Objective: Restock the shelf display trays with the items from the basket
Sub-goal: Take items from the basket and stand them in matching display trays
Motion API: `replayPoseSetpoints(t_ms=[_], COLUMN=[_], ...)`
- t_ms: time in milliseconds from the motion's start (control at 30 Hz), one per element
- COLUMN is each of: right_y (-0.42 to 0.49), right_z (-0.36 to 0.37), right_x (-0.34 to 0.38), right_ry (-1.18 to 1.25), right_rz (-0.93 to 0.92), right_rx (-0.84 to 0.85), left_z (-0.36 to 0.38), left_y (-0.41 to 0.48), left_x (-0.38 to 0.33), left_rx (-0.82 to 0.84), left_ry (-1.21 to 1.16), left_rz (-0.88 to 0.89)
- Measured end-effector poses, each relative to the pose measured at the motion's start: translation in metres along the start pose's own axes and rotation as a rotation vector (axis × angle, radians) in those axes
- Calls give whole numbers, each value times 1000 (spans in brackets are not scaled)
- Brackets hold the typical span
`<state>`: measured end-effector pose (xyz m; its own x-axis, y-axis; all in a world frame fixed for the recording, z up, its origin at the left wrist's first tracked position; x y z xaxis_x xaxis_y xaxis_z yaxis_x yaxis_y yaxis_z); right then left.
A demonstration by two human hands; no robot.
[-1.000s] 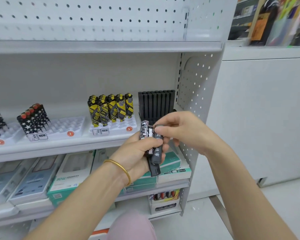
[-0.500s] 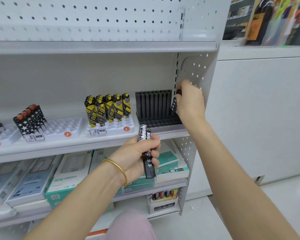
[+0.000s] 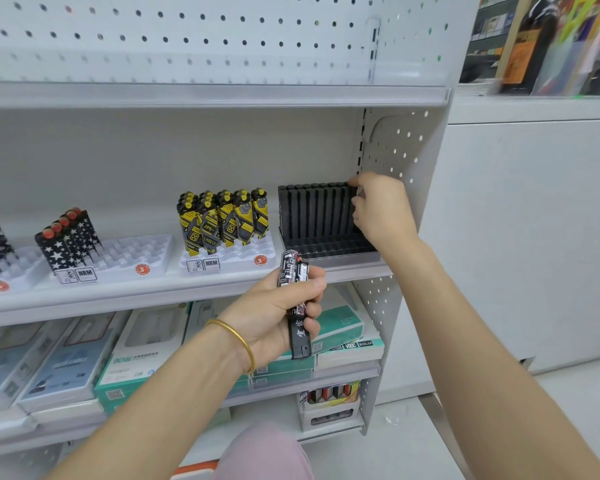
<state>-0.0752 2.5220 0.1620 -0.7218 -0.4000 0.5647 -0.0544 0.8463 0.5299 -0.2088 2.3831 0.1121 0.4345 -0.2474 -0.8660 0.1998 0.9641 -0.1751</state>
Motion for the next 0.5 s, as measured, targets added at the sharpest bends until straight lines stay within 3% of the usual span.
replayPoseSetpoints(t_ms=[167,233,333,500], right_y=[-22,-38,-58,-76], right_z=[-17,-23,-24,-15], right_x=[13,26,43,55], right_ry=[-78,27,333,451], right_rz=[-88,-98,3,-25], right_rx=[-141,-117,180,630], left_z=[-2,-2,-4,-9], left_y=[-4,-5,-6,-10], left_x=[-2,-4,-6,-10], left_rx=[27,35,34,79], left_ry=[42,70,105,161], left_rz=[26,46,85,133])
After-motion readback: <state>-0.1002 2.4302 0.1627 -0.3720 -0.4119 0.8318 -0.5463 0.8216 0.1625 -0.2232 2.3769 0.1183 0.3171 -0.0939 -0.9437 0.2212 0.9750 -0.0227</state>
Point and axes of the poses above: each hand's wrist, its own y-axis towards the middle knuckle, its own z-axis out of the palm, x = y × z, the point moved 2 cm from there along y, towards the middle knuckle, and after that the axes turned 1 degree about z, right-handed, at the moved point
